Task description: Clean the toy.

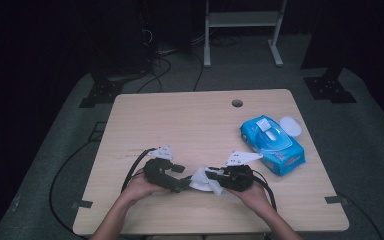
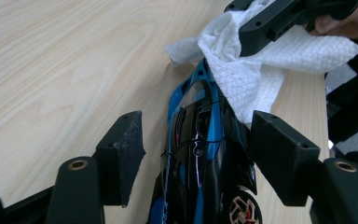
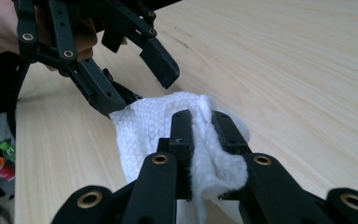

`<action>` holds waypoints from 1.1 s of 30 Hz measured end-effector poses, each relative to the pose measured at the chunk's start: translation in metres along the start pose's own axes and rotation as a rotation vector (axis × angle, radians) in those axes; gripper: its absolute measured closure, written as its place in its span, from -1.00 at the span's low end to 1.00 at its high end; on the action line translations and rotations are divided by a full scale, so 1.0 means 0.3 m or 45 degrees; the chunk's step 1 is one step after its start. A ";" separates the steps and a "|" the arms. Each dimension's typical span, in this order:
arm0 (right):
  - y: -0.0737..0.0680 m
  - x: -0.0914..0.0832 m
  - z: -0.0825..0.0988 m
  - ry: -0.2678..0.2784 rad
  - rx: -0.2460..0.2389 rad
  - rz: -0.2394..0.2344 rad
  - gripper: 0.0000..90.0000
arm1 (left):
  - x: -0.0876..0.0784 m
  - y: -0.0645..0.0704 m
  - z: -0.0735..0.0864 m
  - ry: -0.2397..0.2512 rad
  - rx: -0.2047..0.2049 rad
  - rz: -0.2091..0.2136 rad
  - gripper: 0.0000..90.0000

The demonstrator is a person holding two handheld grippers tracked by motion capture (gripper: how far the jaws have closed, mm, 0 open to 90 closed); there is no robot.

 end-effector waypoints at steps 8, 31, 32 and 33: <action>-0.021 -0.038 0.057 -0.055 -0.062 -0.006 0.75 | 0.057 0.043 0.033 -0.121 0.072 -0.011 -0.35; 0.032 -0.157 0.148 -0.104 -0.069 0.066 0.75 | 0.115 0.051 0.070 -0.268 0.152 -0.106 -0.54; 0.035 -0.165 0.152 -0.100 -0.068 0.068 0.75 | 0.122 0.055 0.070 -0.275 0.150 -0.102 -0.55; 0.036 -0.174 0.156 -0.099 -0.064 0.071 0.75 | 0.129 0.057 0.070 -0.283 0.154 -0.102 -0.56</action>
Point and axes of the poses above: each handheld gripper's, and its own axes: x roughly forward along the jaws, z roughly out of its underside, y roughly to its right, the point moved 9 cm from there along x, roughly forward along the jaws, and after that the axes turned 13 degrees about z, right-handed, at the moved point
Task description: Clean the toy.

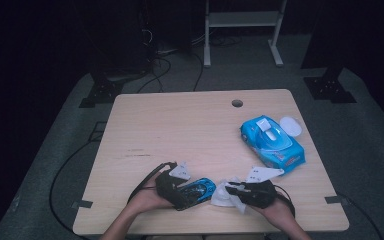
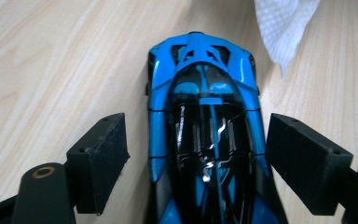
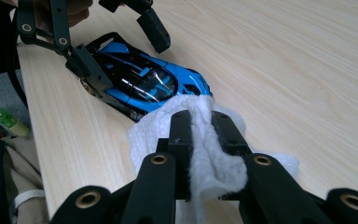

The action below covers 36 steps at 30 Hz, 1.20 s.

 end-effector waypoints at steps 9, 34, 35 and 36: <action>0.016 -0.060 0.010 0.049 0.022 0.025 0.74 | 0.051 -0.008 0.023 -0.132 0.030 -0.045 -0.57; 0.036 -0.054 0.013 0.086 0.076 0.055 0.74 | 0.056 0.001 0.018 -0.093 0.040 -0.058 -0.43; 0.037 -0.055 0.013 0.087 0.076 0.056 0.74 | 0.050 0.002 0.013 -0.077 0.038 -0.055 -0.43; 0.037 -0.055 0.012 0.088 0.078 0.056 0.74 | 0.046 0.004 0.007 -0.051 0.029 -0.042 -0.38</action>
Point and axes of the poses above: each handheld gripper's, and its own axes: x roughly forward along the jaws, z roughly out of its underside, y roughly to its right, the point moved 9 cm from there along x, roughly forward along the jaws, and after that the axes turned 13 degrees about z, right-handed, at the moved point
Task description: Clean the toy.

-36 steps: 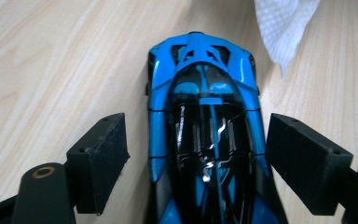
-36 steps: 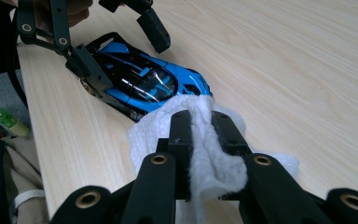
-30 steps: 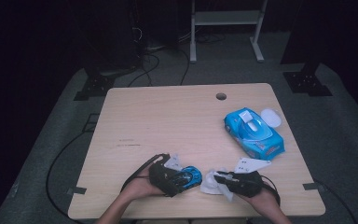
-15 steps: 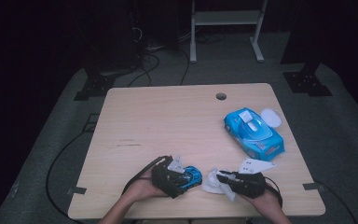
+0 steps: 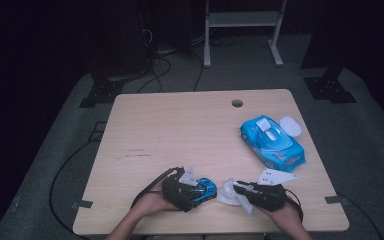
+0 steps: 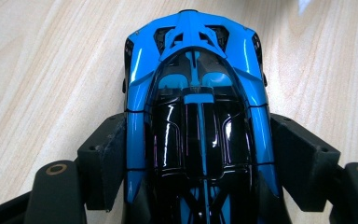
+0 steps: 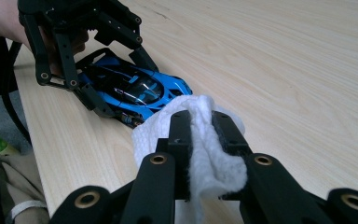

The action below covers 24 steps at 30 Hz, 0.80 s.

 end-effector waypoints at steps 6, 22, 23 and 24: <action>0.000 0.001 -0.001 0.002 0.002 0.000 0.74 | 0.003 -0.001 0.004 -0.024 0.016 -0.004 -0.38; 0.006 -0.001 -0.003 0.007 0.006 0.001 0.74 | -0.014 -0.007 -0.007 0.019 0.005 -0.018 -0.37; 0.008 -0.001 -0.004 0.008 0.007 0.003 0.74 | -0.017 -0.008 -0.009 0.019 0.007 -0.017 -0.37; 0.010 -0.002 -0.004 0.008 0.009 0.003 0.74 | -0.021 -0.010 -0.012 0.021 0.006 -0.025 -0.37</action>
Point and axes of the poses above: each handheld gripper's, and its own axes: x roughly forward along the jaws, z roughly out of its underside, y roughly to its right, the point moved 9 cm from there along x, roughly forward along the jaws, and after that the axes turned 13 degrees about z, right-handed, at the moved point
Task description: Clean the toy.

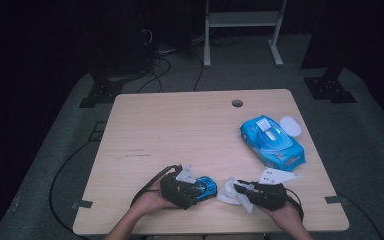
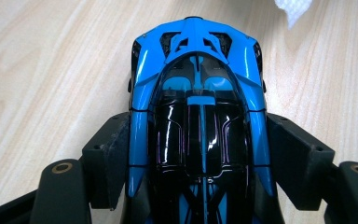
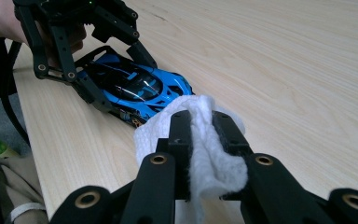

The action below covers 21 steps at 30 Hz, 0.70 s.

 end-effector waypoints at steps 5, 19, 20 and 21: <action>0.022 -0.006 -0.007 0.008 0.024 0.015 0.74 | -0.026 -0.048 -0.037 0.005 -0.001 -0.041 -0.38; 0.176 -0.021 0.024 -0.003 0.099 0.121 0.73 | -0.004 -0.286 -0.176 -0.049 -0.034 -0.182 -0.38; 0.193 -0.019 0.029 -0.009 0.100 0.140 0.72 | 0.001 -0.299 -0.175 -0.062 -0.042 -0.179 -0.38; 0.209 -0.016 0.034 -0.017 0.101 0.156 0.71 | 0.006 -0.310 -0.173 -0.069 -0.045 -0.185 -0.38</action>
Point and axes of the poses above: each handheld gripper's, and its own axes: x roughly forward along the jaws, z roughly out of its underside, y roughly to its right, the point moved 9 cm from there along x, roughly forward along the jaws, and after that the axes turned 13 degrees about z, right-handed, at the moved point
